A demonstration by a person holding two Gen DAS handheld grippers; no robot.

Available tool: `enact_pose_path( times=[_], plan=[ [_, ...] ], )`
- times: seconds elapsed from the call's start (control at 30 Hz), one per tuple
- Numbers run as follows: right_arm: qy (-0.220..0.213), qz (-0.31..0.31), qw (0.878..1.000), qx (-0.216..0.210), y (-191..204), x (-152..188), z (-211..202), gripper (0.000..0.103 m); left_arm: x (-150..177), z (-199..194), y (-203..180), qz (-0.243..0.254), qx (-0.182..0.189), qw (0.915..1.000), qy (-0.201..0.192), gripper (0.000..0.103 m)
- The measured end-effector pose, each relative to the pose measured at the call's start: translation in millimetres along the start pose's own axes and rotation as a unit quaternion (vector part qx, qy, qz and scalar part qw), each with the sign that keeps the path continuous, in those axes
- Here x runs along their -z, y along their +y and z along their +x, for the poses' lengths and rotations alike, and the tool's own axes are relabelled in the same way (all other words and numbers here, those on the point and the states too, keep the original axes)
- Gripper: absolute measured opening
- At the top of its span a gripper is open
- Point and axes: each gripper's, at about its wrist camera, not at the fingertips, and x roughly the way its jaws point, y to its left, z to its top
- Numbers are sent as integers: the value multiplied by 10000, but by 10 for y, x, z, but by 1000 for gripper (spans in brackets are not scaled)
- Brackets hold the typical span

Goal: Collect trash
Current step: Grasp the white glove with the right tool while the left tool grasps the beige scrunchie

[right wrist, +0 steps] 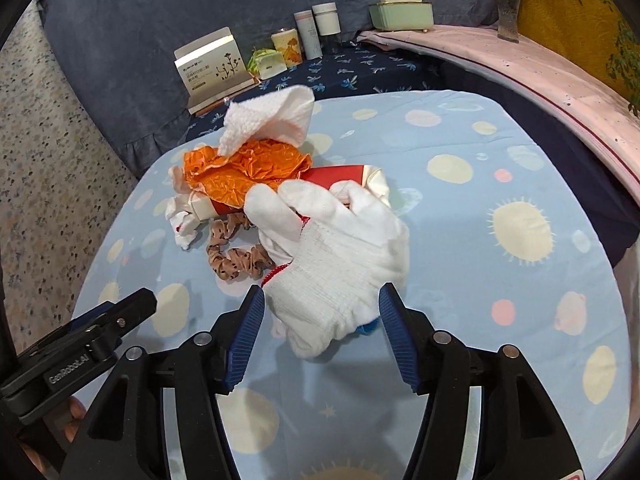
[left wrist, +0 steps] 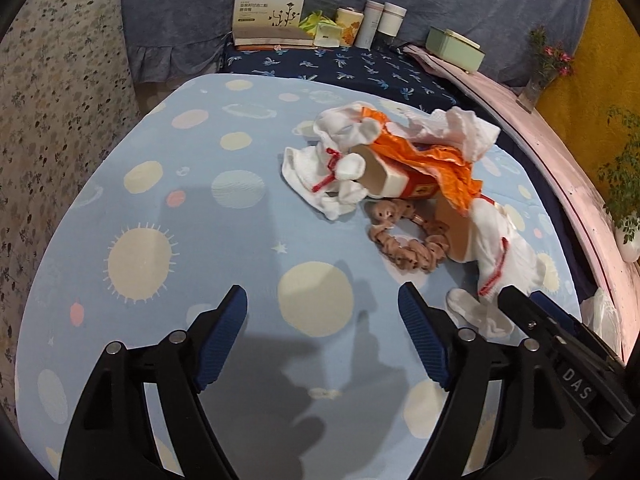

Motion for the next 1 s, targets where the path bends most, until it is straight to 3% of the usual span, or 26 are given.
enact_pose_path(
  times=[0.17,0.23,0.3,0.37,0.57,0.8,0.97,1.0],
  plan=[
    [39,-162,9997,188,34,4,141,54,-66,106,11,1,77,10000,28,74],
    [28,-156,9996,222,10,-3,143,34,-86,143,-26,26,119,9999,33,74],
    [24,-105,9998,183,-43,-16,125,20,-113,181,-75,48,165,9998,38,74],
    [-42,-33,9999,118,-104,-46,70,12,-142,220,-147,64,245,9997,42,74],
    [-449,-9,9987,225,-244,-160,-198,10,-219,408,-344,54,359,9992,160,71],
    [-639,218,9974,258,-465,-230,-348,10,-296,659,-427,-85,235,9991,340,52],
    [-563,309,9977,226,-559,-179,-330,10,-301,710,-501,88,132,9993,346,9],
    [-547,320,9977,218,-566,-158,-329,10,-291,706,-513,120,146,9992,355,9]
  ],
)
